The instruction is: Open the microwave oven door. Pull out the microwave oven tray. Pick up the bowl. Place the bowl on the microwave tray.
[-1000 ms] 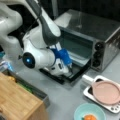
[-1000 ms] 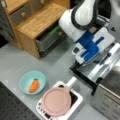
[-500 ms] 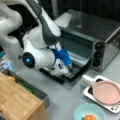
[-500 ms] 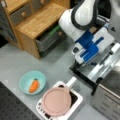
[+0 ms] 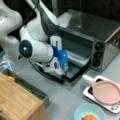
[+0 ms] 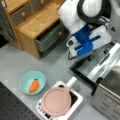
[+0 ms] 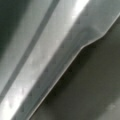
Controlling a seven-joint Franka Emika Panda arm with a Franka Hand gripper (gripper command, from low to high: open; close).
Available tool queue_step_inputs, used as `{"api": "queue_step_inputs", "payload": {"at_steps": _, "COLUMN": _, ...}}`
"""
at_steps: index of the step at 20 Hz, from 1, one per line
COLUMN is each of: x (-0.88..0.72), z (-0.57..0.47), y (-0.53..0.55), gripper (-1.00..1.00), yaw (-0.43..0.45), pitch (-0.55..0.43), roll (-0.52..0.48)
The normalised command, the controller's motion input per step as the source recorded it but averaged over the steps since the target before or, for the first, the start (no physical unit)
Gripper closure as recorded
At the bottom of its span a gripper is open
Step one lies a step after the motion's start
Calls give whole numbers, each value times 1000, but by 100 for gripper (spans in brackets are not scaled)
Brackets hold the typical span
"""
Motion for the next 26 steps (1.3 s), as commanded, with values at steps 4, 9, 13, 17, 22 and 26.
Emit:
{"api": "queue_step_inputs", "payload": {"at_steps": 4, "x": -164, "z": 56, "y": 247, "gripper": -100, "yaw": -220, "pitch": -13, "roll": -452}}
{"api": "queue_step_inputs", "payload": {"at_steps": 9, "x": -153, "z": 196, "y": 162, "gripper": -100, "yaw": -230, "pitch": -5, "roll": -548}}
{"api": "queue_step_inputs", "payload": {"at_steps": 13, "x": -119, "z": 225, "y": 119, "gripper": -100, "yaw": -188, "pitch": -9, "roll": -513}}
{"api": "queue_step_inputs", "payload": {"at_steps": 17, "x": -56, "z": 210, "y": 62, "gripper": -100, "yaw": -87, "pitch": -2, "roll": -369}}
{"api": "queue_step_inputs", "payload": {"at_steps": 22, "x": 48, "z": 275, "y": -1, "gripper": -100, "yaw": -24, "pitch": 60, "roll": -258}}
{"api": "queue_step_inputs", "payload": {"at_steps": 26, "x": 112, "z": 240, "y": -11, "gripper": -100, "yaw": 0, "pitch": 168, "roll": -215}}
